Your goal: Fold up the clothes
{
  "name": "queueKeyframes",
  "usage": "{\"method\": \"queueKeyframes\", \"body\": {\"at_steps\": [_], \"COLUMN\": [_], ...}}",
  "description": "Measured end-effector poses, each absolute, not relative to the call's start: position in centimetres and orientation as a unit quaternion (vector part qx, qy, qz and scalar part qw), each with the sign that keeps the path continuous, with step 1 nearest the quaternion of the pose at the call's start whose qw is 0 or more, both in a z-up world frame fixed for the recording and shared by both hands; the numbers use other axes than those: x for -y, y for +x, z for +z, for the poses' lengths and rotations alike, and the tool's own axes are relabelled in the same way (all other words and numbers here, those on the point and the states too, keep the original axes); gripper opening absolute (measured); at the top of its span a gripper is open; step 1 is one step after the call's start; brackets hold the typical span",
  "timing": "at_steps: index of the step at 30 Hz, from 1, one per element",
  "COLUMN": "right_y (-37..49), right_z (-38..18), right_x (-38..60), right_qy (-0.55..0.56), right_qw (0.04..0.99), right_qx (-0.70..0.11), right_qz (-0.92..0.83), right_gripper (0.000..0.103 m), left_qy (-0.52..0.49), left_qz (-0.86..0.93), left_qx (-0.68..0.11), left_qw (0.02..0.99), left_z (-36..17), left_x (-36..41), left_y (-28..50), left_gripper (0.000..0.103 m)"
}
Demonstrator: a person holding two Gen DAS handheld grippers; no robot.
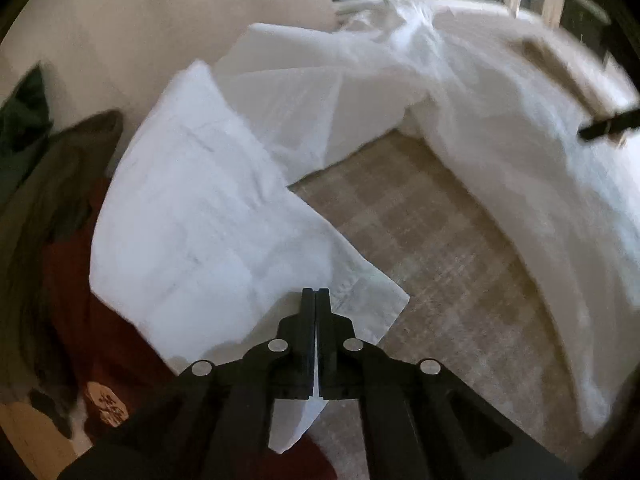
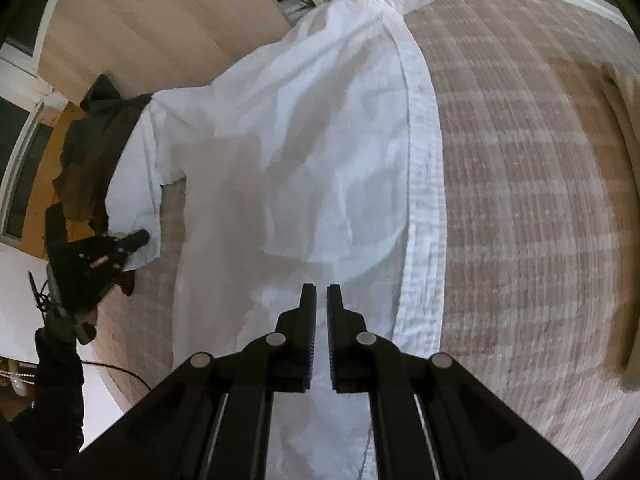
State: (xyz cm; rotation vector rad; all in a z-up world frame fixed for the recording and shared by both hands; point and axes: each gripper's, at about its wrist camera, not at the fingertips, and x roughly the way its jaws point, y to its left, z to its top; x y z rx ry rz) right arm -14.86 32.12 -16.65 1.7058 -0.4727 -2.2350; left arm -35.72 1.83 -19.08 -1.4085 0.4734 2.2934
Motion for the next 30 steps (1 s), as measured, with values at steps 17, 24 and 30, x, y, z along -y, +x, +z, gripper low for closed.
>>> {"method": "queueKeyframes", "body": {"at_steps": [17, 24, 30], "right_y": [-24.1, -27.9, -27.8], "right_z": [-15.4, -17.7, -17.7], "right_x": [-13.1, -7.4, -6.5], "right_qy": [0.558, 0.586, 0.585], "right_qw": [0.316, 0.338, 0.376], "right_qx": [0.117, 0.053, 0.045], "right_qz": [-0.759, -0.735, -0.717], "right_gripper": [0.039, 0.04, 0.006], "left_qy": [-0.493, -0.486, -0.482], "left_qz": [0.831, 0.832, 0.837], "left_qx": [-0.105, -0.116, -0.116], "left_qw": [0.234, 0.242, 0.232], "left_z": [-14.5, -14.5, -14.4], "left_x": [3.6, 3.6, 3.9], "left_y": [-33.4, -31.5, -31.0], "left_gripper": [0.001, 0.001, 0.002]}}
